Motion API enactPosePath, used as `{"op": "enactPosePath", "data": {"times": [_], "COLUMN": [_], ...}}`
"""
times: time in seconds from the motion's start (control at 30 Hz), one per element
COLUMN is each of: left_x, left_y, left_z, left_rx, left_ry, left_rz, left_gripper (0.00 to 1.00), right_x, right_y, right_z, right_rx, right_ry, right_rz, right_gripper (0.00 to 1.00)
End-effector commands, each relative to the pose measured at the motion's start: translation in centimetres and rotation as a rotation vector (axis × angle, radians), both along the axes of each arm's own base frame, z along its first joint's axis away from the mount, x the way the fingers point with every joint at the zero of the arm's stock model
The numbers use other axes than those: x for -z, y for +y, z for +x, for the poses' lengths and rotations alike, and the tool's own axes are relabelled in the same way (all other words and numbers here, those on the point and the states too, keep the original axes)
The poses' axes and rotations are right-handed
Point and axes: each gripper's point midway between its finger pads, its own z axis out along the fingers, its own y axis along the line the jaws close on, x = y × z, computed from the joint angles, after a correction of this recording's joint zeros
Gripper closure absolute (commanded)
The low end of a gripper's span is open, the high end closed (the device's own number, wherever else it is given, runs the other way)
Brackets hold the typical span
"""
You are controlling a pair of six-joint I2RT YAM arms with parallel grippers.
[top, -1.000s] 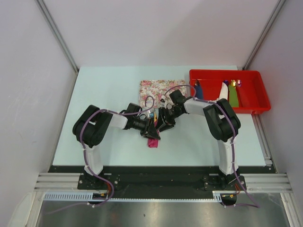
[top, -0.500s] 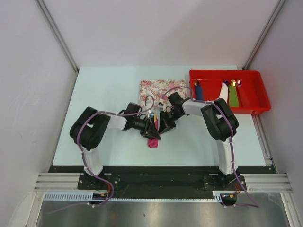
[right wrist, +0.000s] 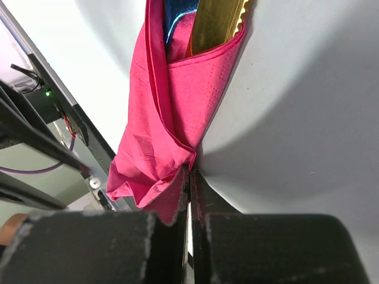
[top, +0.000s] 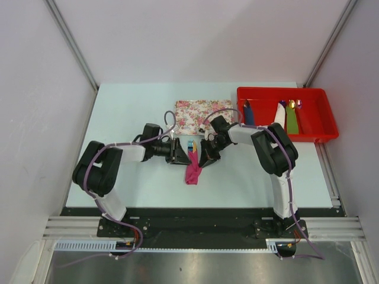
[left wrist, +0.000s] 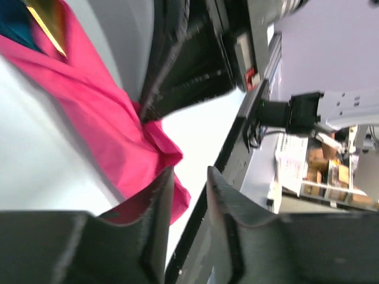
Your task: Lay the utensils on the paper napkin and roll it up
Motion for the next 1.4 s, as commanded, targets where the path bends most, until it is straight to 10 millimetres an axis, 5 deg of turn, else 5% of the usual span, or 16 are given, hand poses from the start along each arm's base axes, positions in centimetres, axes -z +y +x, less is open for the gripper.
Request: {"op": "enactPosePath", "data": {"times": [0.0,0.33,0.4,0.43,0.47,0.53,0.6,0.77,1.1,1.2,1.27,1.37], "left_x": [0.2,6.7,7.5,7.5,7.5,7.4,7.4,7.3,6.9,6.3,5.6,3.2], "left_y": [-1.3,-1.5,-1.3,-1.3,-1.3,-1.5,-1.5,-1.7,-1.7,-1.7,-1.7,-1.6], "left_z": [-2.6,-4.7,-4.9,-4.9,-4.8,-4.5,-4.2,-4.0,-3.7,-3.7,-3.6,-3.0], "left_rx": [0.080,0.140,0.144,0.146,0.148,0.152,0.153,0.152,0.148,0.163,0.190,0.213], "left_ry": [0.037,0.166,0.172,0.170,0.164,0.154,0.133,0.121,0.114,0.087,0.042,-0.071], "left_rz": [0.007,0.143,0.159,0.158,0.161,0.159,0.162,0.167,0.183,0.182,0.170,0.106], "left_gripper": [0.68,0.83,0.83,0.83,0.83,0.82,0.81,0.78,0.74,0.74,0.74,0.74], "right_x": [1.2,-0.1,-1.1,-1.6,-2.2,-3.5,-4.6,-4.5,-0.8,0.7,1.5,2.1], "right_y": [-0.5,-0.4,-0.4,-0.4,-0.3,0.0,0.5,1.4,1.8,1.0,0.5,0.0], "right_z": [0.2,1.0,1.5,1.9,2.1,2.8,3.6,5.0,4.3,4.4,4.7,4.9], "right_rx": [0.002,0.034,0.049,0.064,0.079,0.089,0.090,0.082,-0.002,-0.003,0.002,0.010], "right_ry": [-0.012,-0.006,-0.007,-0.008,0.004,-0.028,-0.058,-0.091,-0.105,-0.117,-0.125,-0.124], "right_rz": [-0.040,-0.012,0.011,0.026,0.044,0.069,0.092,0.091,0.010,-0.040,-0.069,-0.081], "right_gripper": [1.00,0.98,0.87,0.67,0.57,0.45,0.44,0.46,0.57,0.72,0.97,1.00]}}
